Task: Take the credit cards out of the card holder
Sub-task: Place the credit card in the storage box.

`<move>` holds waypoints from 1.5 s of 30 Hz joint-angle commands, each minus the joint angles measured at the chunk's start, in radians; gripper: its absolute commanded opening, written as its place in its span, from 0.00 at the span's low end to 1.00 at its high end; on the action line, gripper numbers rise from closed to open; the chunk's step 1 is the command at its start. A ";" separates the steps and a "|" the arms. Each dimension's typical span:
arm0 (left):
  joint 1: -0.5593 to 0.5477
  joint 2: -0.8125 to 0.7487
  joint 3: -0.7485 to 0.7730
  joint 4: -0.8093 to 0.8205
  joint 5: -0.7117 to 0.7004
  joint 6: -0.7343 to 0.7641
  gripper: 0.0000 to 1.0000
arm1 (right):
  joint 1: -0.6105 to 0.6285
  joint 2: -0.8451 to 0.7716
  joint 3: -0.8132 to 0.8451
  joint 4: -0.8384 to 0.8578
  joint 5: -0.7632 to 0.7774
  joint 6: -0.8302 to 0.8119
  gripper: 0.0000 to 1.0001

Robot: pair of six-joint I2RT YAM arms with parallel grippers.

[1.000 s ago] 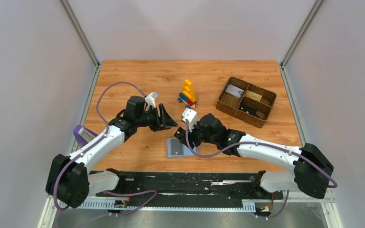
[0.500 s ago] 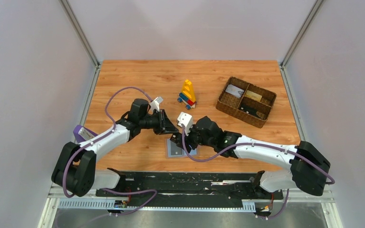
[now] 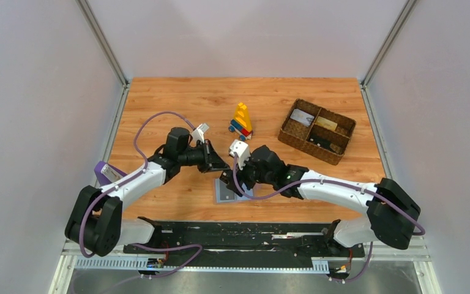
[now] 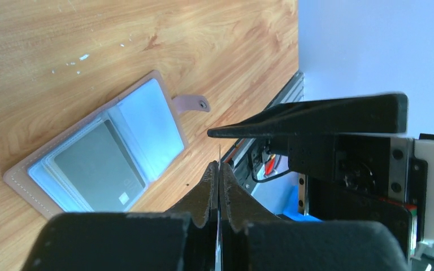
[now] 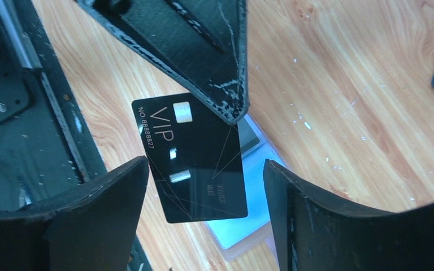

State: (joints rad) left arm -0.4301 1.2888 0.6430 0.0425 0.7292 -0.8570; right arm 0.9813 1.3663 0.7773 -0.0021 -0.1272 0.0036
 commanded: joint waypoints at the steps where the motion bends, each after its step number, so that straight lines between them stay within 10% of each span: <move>1: 0.013 -0.083 0.016 -0.001 -0.076 0.036 0.00 | -0.075 -0.005 0.066 -0.038 -0.148 0.141 0.77; 15: 0.040 -0.305 -0.040 0.045 -0.208 -0.024 0.00 | -0.315 -0.083 0.024 0.090 -0.531 0.567 0.73; 24: 0.040 -0.407 -0.118 0.188 -0.226 -0.134 0.00 | -0.351 -0.085 -0.035 0.228 -0.553 0.759 0.47; 37: 0.040 -0.392 -0.156 0.318 -0.175 -0.207 0.00 | -0.352 -0.074 -0.079 0.325 -0.531 0.845 0.42; 45: 0.040 -0.392 -0.172 0.329 -0.179 -0.204 0.00 | -0.366 -0.073 -0.096 0.378 -0.544 0.865 0.06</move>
State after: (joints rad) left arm -0.3923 0.9005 0.4767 0.3153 0.5415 -1.0584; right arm 0.6270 1.3056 0.6857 0.2890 -0.6537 0.8501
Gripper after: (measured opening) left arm 0.007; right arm 0.140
